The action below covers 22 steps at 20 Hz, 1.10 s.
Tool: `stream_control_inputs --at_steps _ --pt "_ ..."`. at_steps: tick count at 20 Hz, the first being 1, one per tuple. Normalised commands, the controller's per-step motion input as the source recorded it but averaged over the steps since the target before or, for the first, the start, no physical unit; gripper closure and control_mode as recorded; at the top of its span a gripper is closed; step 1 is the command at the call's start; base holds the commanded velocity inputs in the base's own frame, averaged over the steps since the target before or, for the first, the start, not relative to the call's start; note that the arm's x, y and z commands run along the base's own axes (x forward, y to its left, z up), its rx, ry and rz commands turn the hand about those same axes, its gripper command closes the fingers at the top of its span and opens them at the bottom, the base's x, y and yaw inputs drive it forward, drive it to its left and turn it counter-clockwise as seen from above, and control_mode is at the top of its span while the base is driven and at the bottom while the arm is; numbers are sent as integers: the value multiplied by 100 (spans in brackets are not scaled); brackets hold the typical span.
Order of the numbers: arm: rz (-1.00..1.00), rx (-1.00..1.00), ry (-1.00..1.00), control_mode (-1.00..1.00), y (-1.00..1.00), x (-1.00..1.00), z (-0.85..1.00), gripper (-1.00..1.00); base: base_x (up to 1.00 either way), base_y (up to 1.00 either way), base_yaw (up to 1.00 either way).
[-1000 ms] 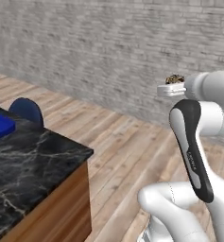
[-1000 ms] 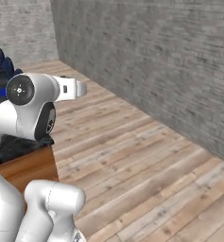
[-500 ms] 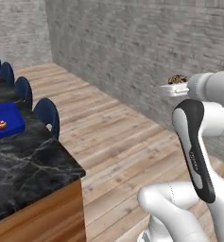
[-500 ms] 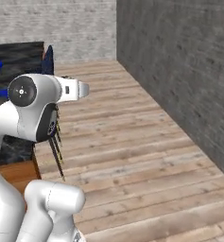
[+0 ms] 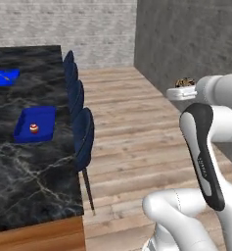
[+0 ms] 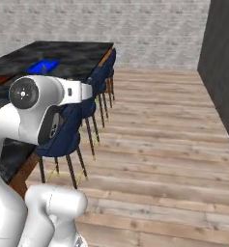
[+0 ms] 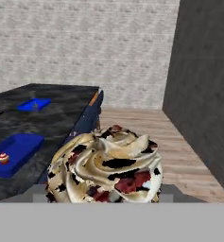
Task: Take the cupcakes from the fridge and place them on the empty tray on the dining counter.
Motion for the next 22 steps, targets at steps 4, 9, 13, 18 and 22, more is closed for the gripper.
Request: stream_control_inputs --at_steps 4,9,13,18,22 --pt "0 0 0 100 0 0 0 100 100 -41 69" --pt "0 0 0 100 0 0 0 100 100 -34 68" --pt "0 0 0 100 0 0 0 100 100 -41 67" --pt "0 0 0 100 0 0 0 100 81 -78 59" --pt "0 0 0 100 0 0 0 100 88 -78 59"
